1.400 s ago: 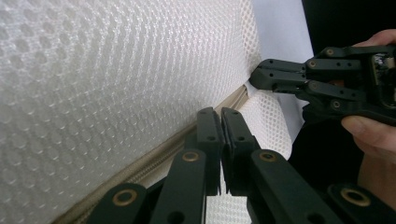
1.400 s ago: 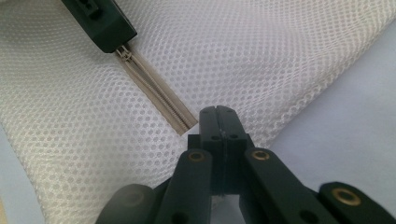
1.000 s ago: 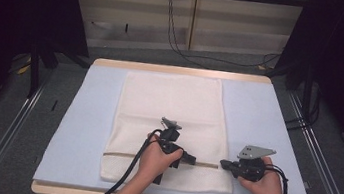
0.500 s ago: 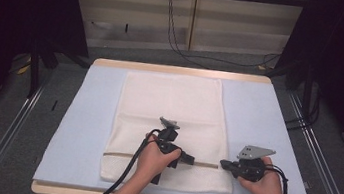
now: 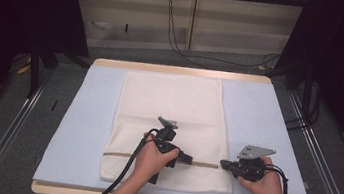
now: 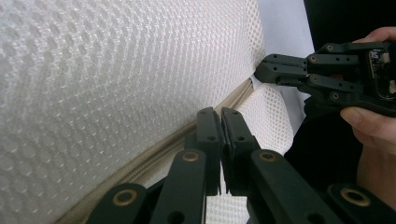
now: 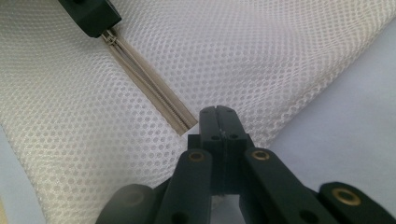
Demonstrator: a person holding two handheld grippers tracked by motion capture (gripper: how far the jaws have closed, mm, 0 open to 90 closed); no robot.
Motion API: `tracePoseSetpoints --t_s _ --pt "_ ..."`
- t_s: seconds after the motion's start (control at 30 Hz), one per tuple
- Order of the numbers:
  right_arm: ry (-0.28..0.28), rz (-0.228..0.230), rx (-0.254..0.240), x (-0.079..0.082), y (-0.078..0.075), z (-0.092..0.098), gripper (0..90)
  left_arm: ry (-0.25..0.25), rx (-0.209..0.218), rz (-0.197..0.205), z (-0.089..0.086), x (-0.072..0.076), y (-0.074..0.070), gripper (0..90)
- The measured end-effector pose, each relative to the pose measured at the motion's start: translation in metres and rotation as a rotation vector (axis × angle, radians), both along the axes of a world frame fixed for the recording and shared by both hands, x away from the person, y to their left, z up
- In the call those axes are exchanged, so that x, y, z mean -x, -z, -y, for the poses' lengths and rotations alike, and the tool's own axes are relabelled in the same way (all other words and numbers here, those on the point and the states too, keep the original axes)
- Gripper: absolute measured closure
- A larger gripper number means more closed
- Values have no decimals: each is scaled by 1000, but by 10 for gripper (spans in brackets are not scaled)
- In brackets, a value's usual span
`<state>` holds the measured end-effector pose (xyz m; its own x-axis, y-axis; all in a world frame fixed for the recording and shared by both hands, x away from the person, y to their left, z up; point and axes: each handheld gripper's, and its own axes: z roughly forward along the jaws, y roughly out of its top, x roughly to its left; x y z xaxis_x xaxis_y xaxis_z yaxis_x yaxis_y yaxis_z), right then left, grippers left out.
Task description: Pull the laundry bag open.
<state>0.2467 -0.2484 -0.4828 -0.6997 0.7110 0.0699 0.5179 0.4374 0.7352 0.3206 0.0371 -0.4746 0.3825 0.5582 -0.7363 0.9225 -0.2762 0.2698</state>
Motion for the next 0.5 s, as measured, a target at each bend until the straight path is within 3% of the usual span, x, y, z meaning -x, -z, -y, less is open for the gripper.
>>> tracePoseSetpoints --t_s 0.1,0.13,0.33,0.4,0.5 --pt "2 -1 2 0 0 0 900 -2 22 -16 -3 -1 2 874" --pt "2 -1 2 0 0 0 900 9 2 -8 -4 -1 1 873" --pt "3 -1 2 0 0 0 900 3 -7 -6 -4 -1 1 874" --pt "3 -2 0 0 0 0 900 -5 13 -16 -5 -1 1 874" --pt "1 -1 1 0 0 0 900 -5 8 -17 -5 -1 1 874"
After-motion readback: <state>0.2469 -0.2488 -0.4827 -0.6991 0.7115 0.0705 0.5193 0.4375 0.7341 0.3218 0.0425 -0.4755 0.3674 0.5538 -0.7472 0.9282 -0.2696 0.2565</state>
